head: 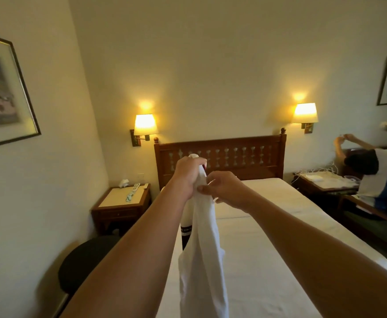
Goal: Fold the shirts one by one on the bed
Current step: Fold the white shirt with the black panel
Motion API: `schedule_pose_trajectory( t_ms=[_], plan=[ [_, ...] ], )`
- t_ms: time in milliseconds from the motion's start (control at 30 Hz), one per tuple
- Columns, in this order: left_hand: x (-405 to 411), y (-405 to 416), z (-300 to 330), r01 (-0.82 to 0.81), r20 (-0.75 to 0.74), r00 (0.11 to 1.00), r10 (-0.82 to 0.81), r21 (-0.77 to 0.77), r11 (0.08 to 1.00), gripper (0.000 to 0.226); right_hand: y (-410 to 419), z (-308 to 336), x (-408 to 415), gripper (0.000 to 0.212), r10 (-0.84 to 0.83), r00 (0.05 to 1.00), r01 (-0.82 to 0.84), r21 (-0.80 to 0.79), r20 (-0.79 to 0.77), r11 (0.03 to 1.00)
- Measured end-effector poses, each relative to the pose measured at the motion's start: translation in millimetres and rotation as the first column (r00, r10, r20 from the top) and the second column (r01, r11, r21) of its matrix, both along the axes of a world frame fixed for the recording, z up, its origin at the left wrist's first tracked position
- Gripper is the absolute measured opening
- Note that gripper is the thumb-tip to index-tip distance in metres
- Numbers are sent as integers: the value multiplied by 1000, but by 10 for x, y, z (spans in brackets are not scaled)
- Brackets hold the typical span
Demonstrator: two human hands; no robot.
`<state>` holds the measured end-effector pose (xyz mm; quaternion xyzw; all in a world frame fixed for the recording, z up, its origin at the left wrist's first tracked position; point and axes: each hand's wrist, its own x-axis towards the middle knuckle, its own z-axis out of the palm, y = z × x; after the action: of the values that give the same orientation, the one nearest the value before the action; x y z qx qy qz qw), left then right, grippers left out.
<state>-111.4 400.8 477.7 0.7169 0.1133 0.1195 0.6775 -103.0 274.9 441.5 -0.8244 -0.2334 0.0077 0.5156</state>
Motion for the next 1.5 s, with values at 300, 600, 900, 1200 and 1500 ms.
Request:
schedule_pose_trajectory(
  t_ms=[300,600,900,1200,1500],
  plan=[
    [-51,207,2,-17,35,999,33,-378,926,41,33,-28,97,31,24,998,-13,177,-61,984],
    [-177,383,159,-68,111,985,133,-457,887,9,-160,197,119,33,-128,989,120,98,79,988],
    [-333,719,95,-114,-7,993,114,7,993,21,-542,250,232,30,-402,906,369,222,129,903],
    [-200,894,3,-239,147,971,189,634,735,40,-464,398,189,27,-309,864,318,45,398,947],
    [-89,198,-93,49,306,888,-343,678,733,6,-262,527,75,8,-52,854,165,-174,518,971]
  ],
)
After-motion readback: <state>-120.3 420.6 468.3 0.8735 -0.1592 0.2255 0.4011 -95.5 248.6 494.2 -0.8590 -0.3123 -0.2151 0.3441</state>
